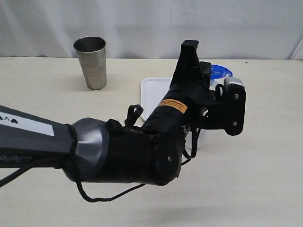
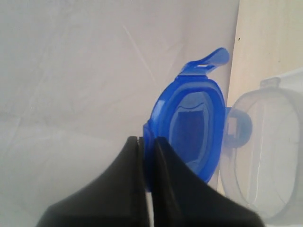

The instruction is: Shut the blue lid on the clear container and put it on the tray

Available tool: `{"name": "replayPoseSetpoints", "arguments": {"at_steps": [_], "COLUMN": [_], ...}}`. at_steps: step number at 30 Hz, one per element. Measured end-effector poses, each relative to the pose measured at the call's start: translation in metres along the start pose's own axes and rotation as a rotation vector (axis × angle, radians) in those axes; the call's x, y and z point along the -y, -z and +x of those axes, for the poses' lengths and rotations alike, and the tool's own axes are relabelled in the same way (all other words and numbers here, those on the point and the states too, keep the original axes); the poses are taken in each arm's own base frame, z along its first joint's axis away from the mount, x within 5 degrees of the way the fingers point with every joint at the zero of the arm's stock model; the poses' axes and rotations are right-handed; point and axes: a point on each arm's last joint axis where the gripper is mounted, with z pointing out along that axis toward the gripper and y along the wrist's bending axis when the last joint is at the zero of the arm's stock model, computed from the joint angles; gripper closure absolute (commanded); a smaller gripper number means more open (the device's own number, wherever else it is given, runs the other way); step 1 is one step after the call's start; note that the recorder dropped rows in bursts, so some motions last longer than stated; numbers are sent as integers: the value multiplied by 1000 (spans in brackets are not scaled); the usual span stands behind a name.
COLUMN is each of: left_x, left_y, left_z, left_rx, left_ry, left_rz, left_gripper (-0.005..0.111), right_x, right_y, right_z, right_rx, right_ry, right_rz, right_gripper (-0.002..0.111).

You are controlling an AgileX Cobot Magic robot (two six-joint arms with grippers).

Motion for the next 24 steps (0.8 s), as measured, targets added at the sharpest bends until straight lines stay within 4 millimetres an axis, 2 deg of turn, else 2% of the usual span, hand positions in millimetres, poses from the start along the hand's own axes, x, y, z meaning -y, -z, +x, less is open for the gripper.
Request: {"name": "replayPoseSetpoints", "arguments": {"at_steps": [12,24], "left_x": [5,10], "left_y": [8,9], "left_z": [-12,-8], "left_rx": [19,-31], "left_ry": [-13,-13], "left_rz": [20,79], "left_gripper": [107,107], "right_x": [0,0], "right_y": [0,0], "right_z": [0,0], "right_rx": [0,0], "right_ry": [0,0], "right_rz": [0,0], "right_gripper": [104,104]}}
